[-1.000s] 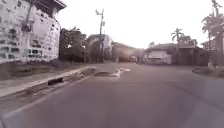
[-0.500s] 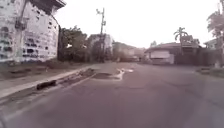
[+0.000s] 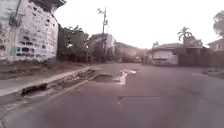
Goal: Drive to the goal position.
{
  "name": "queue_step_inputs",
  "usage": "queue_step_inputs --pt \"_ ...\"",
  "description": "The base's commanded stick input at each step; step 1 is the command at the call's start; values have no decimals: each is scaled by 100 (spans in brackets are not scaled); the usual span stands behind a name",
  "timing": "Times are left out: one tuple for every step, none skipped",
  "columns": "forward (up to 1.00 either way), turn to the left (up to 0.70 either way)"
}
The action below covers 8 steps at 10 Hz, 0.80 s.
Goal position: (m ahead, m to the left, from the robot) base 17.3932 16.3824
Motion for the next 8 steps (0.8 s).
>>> queue_step_inputs --pt "100 0" --pt "100 0" --pt "100 0" --pt "100 0" --pt "100 0" --pt "100 0" --pt "100 0" --pt "100 0"
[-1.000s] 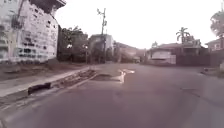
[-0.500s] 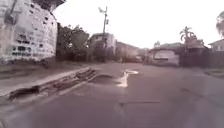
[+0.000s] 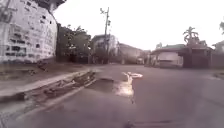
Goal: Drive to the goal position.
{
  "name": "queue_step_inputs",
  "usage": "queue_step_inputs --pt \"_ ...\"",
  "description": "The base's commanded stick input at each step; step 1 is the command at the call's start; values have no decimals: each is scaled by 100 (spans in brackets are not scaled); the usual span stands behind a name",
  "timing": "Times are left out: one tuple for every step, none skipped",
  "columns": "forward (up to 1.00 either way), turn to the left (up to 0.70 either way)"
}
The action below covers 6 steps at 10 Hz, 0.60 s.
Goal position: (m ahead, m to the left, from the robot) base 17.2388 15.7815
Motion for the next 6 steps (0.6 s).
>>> queue_step_inputs --pt "100 0" --pt "100 0" --pt "100 0" --pt "100 0" --pt "100 0" --pt "100 0"
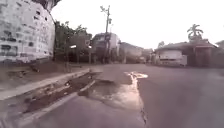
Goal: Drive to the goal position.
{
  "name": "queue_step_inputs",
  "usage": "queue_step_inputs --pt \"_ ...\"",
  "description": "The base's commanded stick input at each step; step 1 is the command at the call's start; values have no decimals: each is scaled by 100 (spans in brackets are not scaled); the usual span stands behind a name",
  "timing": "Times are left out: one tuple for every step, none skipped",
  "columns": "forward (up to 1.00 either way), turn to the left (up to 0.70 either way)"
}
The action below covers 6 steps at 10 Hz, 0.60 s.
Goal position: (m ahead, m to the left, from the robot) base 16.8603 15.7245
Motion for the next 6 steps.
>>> queue_step_inputs --pt "100 0" --pt "100 0" --pt "100 0" --pt "100 0" --pt "100 0" --pt "100 0"
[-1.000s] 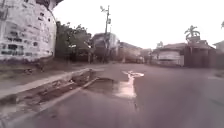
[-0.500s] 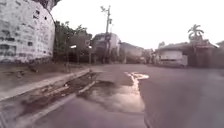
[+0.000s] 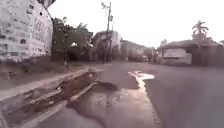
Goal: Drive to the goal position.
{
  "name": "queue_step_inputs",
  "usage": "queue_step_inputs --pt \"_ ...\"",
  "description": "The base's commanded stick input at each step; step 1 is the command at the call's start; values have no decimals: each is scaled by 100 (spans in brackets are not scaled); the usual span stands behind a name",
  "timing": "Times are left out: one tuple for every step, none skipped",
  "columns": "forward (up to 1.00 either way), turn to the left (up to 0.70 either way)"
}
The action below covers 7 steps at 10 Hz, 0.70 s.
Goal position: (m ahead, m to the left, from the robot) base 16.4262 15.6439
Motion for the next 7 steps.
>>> queue_step_inputs --pt "100 0" --pt "100 0" --pt "100 0" --pt "100 0" --pt "100 0" --pt "100 0" --pt "100 0"
